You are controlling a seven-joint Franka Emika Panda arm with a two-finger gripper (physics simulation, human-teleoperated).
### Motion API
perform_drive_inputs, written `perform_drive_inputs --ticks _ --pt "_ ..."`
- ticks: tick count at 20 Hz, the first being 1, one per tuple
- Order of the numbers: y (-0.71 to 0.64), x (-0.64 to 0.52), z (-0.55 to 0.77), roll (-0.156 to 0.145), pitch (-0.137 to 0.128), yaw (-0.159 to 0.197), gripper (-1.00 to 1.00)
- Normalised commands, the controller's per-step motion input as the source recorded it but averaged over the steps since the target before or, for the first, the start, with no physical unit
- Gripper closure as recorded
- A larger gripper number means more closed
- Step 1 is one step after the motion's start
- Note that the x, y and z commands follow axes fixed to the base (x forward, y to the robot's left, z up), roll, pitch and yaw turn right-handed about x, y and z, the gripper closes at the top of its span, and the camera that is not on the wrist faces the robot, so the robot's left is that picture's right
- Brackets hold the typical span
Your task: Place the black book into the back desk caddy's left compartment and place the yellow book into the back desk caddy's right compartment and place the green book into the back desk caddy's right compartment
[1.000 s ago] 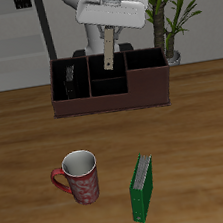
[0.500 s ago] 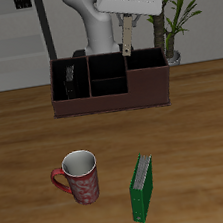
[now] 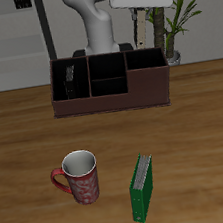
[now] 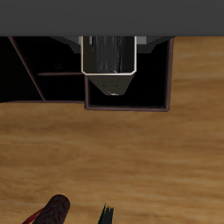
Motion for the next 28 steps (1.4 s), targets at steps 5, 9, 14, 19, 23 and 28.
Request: perform_drive_inputs --ticks 5,9,14,19,23,28 --pt "0.11 0.06 0.00 0.021 0.011 0.031 1.00" --pt "-0.21 0.21 -0.05 -0.031 0.023 -0.027 1.00" --pt "-0.17 0.18 -0.18 -0.027 0.054 -0.056 1.00" --pt "0.07 0.02 -0.21 0.036 0.043 -0.035 1.00" --pt "0.12 -0.02 -0.24 0.037 0.043 -0.028 1.00" --pt "0.01 0.03 -0.21 0.021 0.033 -0.019 1.00"
